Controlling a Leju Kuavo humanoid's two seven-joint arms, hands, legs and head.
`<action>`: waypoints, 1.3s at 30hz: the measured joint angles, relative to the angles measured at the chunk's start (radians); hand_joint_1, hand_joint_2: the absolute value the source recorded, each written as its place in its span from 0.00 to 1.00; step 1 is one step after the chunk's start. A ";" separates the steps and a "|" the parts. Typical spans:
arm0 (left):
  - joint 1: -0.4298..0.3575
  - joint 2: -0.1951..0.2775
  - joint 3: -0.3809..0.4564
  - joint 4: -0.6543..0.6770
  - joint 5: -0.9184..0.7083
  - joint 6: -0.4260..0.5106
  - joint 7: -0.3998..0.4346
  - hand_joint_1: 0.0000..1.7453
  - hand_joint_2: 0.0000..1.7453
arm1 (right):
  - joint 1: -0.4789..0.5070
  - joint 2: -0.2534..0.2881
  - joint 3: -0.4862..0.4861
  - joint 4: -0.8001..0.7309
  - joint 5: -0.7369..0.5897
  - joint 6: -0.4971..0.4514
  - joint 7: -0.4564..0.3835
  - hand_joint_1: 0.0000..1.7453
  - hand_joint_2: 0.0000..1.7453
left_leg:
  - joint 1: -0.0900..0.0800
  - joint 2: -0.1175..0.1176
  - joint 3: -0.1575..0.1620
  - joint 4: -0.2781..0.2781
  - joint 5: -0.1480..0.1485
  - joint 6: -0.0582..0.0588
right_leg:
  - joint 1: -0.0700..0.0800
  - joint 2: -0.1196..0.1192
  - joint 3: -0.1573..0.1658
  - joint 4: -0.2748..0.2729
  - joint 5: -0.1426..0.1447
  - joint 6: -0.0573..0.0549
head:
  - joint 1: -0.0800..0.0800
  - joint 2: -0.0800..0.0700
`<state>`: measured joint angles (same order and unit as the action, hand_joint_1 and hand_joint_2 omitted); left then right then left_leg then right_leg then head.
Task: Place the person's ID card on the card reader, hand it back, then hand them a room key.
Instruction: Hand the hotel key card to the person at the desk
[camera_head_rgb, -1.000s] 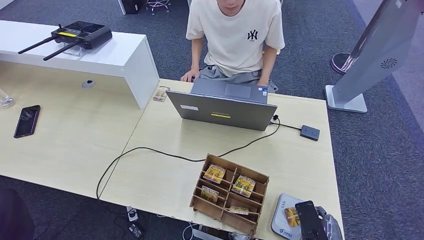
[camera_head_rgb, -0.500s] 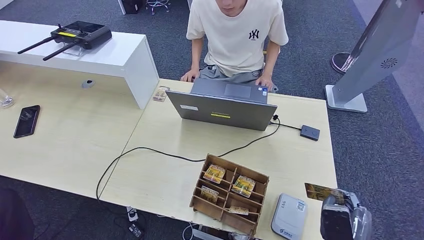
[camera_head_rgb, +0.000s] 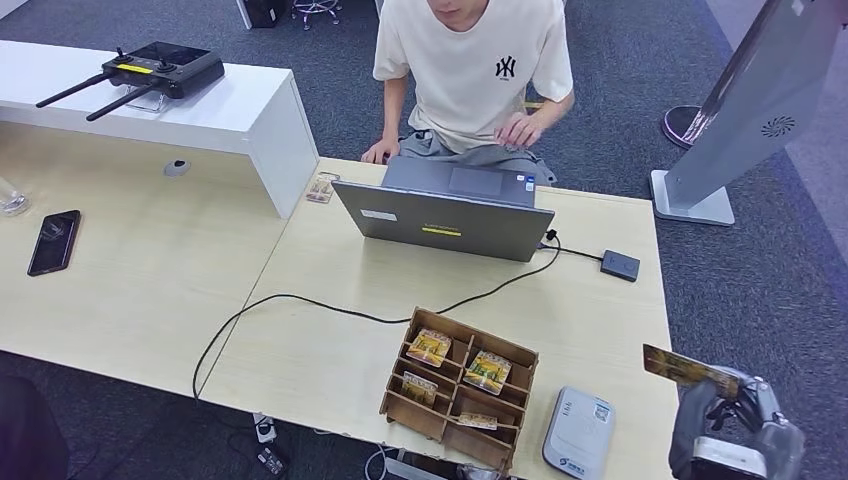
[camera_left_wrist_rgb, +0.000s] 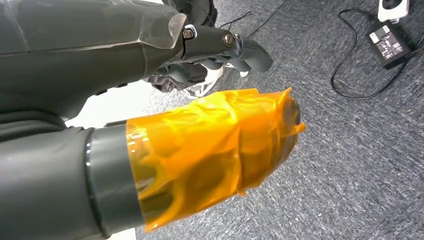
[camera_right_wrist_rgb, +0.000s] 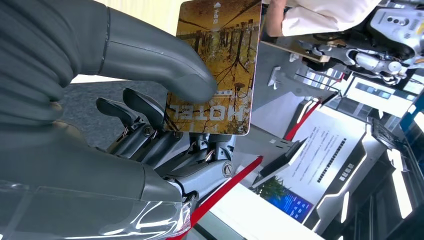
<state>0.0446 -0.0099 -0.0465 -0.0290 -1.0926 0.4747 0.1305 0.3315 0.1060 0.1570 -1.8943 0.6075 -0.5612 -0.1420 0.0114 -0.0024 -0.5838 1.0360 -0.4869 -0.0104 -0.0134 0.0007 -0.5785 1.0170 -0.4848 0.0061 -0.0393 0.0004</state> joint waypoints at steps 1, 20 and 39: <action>0.000 0.000 -0.002 0.000 0.000 0.000 0.000 0.00 0.00 | 0.000 0.001 0.002 -0.002 0.000 0.000 -0.004 1.00 1.00 | 0.000 0.000 0.000 0.000 0.000 0.000 | 0.000 0.000 0.000 0.000 0.000 0.000 | 0.000 0.000; -0.074 0.025 -0.128 0.000 -0.051 -0.072 -0.008 0.00 0.00 | -0.341 -0.010 0.245 0.082 0.218 0.164 0.057 1.00 1.00 | 0.000 0.000 0.000 0.000 0.005 -0.002 | 0.000 0.000 0.000 0.001 0.002 -0.002 | 0.000 0.000; -0.066 0.076 -0.233 -0.266 -0.126 -0.350 0.050 0.00 0.00 | -0.722 -0.021 0.298 0.479 0.505 0.246 0.262 1.00 1.00 | 0.000 -0.001 0.000 0.000 0.006 -0.002 | 0.000 0.000 -0.001 0.002 0.003 -0.002 | 0.000 0.000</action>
<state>-0.0209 0.0659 -0.2791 -0.2949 -1.2182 0.1251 0.1804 -0.3900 0.0846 0.4545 -1.4150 1.1124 -0.3152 0.1195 0.0118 -0.0033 -0.5839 1.0361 -0.4812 -0.0129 -0.0133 0.0005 -0.5791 1.0188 -0.4815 0.0042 -0.0391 0.0004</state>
